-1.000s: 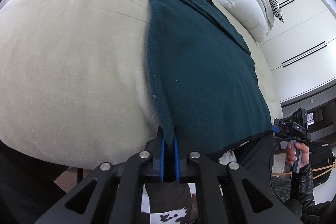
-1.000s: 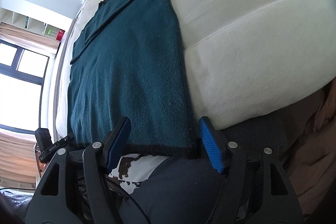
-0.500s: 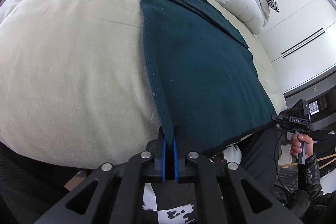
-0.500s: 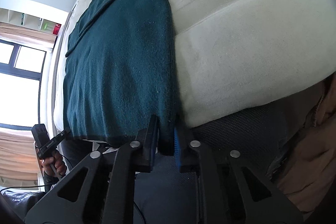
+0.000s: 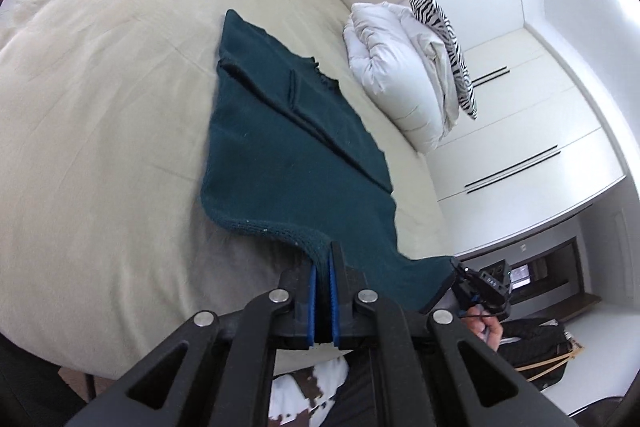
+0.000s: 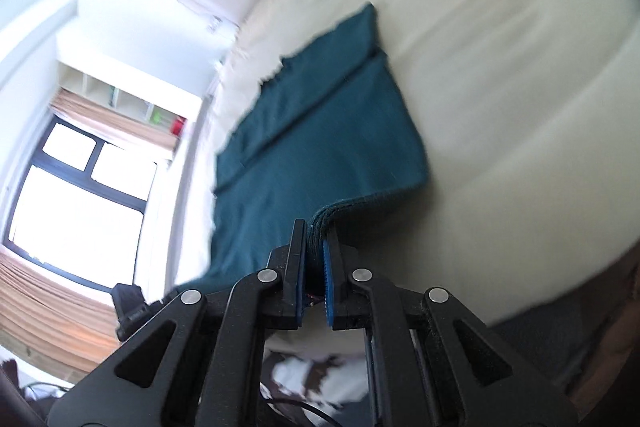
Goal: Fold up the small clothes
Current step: 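Lift the hem with both grippers and fold it toward the collar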
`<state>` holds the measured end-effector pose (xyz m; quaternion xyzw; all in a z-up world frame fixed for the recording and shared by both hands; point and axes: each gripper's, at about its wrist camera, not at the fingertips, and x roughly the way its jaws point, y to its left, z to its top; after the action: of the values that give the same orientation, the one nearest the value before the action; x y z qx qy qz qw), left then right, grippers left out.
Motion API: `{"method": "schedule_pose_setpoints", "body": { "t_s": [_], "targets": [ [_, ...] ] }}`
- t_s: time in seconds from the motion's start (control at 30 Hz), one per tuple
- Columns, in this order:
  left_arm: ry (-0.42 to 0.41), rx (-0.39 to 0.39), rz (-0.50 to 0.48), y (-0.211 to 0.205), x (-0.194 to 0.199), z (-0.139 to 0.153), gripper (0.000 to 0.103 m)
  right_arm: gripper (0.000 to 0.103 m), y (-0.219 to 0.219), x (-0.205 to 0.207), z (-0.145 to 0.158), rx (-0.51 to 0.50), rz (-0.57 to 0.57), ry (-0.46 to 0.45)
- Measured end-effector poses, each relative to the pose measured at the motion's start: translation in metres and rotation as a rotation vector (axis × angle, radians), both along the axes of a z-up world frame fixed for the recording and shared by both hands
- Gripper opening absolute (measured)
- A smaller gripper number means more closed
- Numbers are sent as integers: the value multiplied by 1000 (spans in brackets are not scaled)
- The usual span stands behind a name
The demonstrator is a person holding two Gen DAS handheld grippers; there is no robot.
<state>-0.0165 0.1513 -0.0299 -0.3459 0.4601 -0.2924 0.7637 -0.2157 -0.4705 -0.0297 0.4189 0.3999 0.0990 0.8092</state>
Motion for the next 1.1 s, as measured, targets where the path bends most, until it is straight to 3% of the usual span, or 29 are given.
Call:
{"method": "schedule_pose_setpoints", "body": {
  "t_s": [0.13,0.3,0.57,0.87,1.1],
  "targets": [
    [3,-78,50,6,31,12,6,6,-2,27,15,26,-32,-62],
    [3,-114,98,6,83,21,6,6,-10,73,27,30,-67,-102],
    [13,-95,129,-8,179,22,6,6,-32,170,30,-7,-137,-94],
    [60,-74,193,-15,277,-5,6,6,-41,271,7,-69,-191,-59],
    [96,-8,233,-19,334,-39,6,6,-49,341,-22,-77,-230,-17]
  ]
}}
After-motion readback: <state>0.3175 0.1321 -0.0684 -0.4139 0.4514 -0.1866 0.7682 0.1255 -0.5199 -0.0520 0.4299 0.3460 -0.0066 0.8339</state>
